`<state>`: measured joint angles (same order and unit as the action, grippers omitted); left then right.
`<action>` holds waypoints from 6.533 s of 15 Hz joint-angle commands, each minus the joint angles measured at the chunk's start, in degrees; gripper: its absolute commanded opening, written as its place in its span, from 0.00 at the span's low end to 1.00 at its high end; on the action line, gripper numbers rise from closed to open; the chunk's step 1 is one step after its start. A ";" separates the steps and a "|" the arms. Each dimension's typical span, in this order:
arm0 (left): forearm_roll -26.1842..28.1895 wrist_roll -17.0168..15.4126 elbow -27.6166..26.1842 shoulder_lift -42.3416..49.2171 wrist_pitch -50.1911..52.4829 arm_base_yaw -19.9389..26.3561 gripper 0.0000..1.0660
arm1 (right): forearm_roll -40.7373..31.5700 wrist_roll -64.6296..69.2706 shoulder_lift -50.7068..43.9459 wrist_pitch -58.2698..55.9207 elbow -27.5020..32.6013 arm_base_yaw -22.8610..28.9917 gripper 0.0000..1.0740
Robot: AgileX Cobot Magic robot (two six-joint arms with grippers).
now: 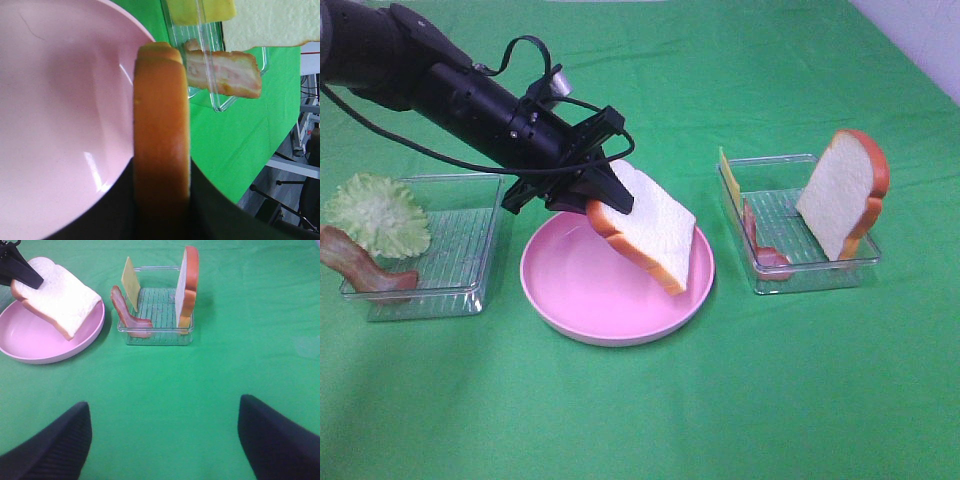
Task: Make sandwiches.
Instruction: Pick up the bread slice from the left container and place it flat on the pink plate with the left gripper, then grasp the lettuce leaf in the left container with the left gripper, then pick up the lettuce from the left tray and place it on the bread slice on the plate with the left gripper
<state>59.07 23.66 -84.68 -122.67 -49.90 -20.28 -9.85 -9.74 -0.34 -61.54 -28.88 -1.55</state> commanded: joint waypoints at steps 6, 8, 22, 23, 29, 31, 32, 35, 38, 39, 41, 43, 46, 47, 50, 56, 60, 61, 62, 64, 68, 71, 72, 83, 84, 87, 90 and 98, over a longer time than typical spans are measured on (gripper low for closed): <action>-5.21 -1.26 0.29 -0.23 2.86 -1.66 0.00 | -0.40 -0.74 -0.86 0.29 0.06 -0.46 0.71; -5.33 -1.26 0.29 -0.40 2.58 -1.66 0.00 | -0.40 -0.74 -0.86 0.29 0.06 -0.46 0.71; -5.73 -2.58 0.29 -0.52 -0.34 -1.78 0.45 | -0.40 -0.74 -0.86 0.29 0.06 -0.46 0.71; -5.96 -2.58 0.29 -0.52 -0.40 -1.78 0.50 | -0.40 -0.74 -0.86 0.29 0.06 -0.46 0.71; -17.07 -4.98 -1.26 -0.46 -0.52 -1.78 0.67 | -0.40 -0.74 -0.86 0.29 0.06 -0.46 0.71; -19.19 -5.79 -3.04 -0.46 -1.72 -1.78 0.73 | -0.40 -0.74 -0.86 0.29 0.06 -0.46 0.71; -19.19 -5.79 -3.04 -0.46 -1.72 -1.78 0.73 | -0.40 -0.74 -0.86 0.29 0.06 -0.46 0.71; -27.79 -7.16 -7.39 0.86 -4.35 -2.06 0.74 | -0.40 -0.74 -0.86 0.29 0.06 -0.46 0.71; -35.75 -13.06 -10.66 3.27 -4.76 -2.06 0.74 | -0.40 -0.74 -0.86 0.29 0.06 -0.46 0.71; -39.94 -17.13 -12.83 5.10 -6.02 -2.06 0.74 | -0.40 -0.74 -0.86 0.29 0.06 -0.46 0.71; -47.38 -22.57 -15.36 8.71 -10.26 -2.06 0.74 | -0.40 -0.74 -0.86 0.29 0.06 -0.46 0.71; -55.58 -28.53 -17.02 11.63 -17.13 -2.06 0.74 | -0.40 -0.74 -0.86 0.29 0.06 -0.46 0.71; -63.25 -32.20 -17.02 12.32 -23.49 0.46 0.74 | -0.52 -0.74 -0.86 0.29 0.06 -0.46 0.71; -63.08 -32.54 -17.02 12.15 -23.43 2.75 0.74 | -0.63 -0.74 -0.86 0.29 0.06 -0.46 0.71; -62.91 -32.54 -16.96 11.23 -23.32 7.68 0.74 | -0.63 -0.74 -0.86 0.29 0.06 -0.46 0.71; -62.91 -32.54 -16.10 3.95 -22.52 15.07 0.74 | -0.63 -0.74 -0.86 0.29 0.06 -0.46 0.71; -62.97 -32.26 -15.93 -1.20 -20.63 16.79 0.74 | -0.63 -0.74 -0.86 0.29 0.06 -0.46 0.71; -62.97 -32.26 -15.93 -2.46 -19.94 17.13 0.74 | -0.63 -0.74 -0.86 0.29 0.06 -0.46 0.71; -62.97 -32.26 -15.93 -2.46 -19.94 17.13 0.74 | -0.63 -0.74 -0.86 0.29 0.06 -0.46 0.71; -62.68 -31.91 -15.93 -5.16 -18.62 17.13 0.74 | -0.63 -0.74 -0.86 0.29 0.06 -0.46 0.71; -62.05 -32.20 -15.93 -5.10 -16.39 17.13 0.58 | -0.63 -0.74 -0.86 0.29 0.06 -0.46 0.71; -62.05 -32.60 -15.93 -5.10 -15.87 17.13 0.39 | -0.63 -0.74 -0.86 0.29 0.06 -0.46 0.71; -62.05 -32.60 -15.93 -5.10 -15.30 17.13 0.32 | -0.63 -0.74 -0.86 0.29 0.06 -0.46 0.71; -56.72 -31.91 -15.99 -2.46 -14.61 17.07 0.00 | -0.63 -0.74 -0.86 0.29 0.06 -0.46 0.71; -56.72 -31.91 -15.99 -2.46 -14.61 17.07 0.00 | -0.63 -0.74 -0.86 0.29 0.06 -0.46 0.71; -49.90 -29.51 -15.99 -1.26 -14.61 16.90 0.00 | -0.63 -0.74 -0.86 0.29 0.06 -0.46 0.71; -40.45 -25.15 -15.99 2.58 -11.97 16.21 0.00 | -0.63 -0.74 -0.86 0.29 0.06 -0.46 0.71; -14.95 -9.34 -15.87 2.29 -8.14 3.84 0.00 | -0.63 -0.74 -0.86 0.29 0.06 -0.46 0.71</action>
<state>42.91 13.81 -100.78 -120.21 -58.56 -16.10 -10.37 -9.74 -0.34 -61.54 -28.88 -1.55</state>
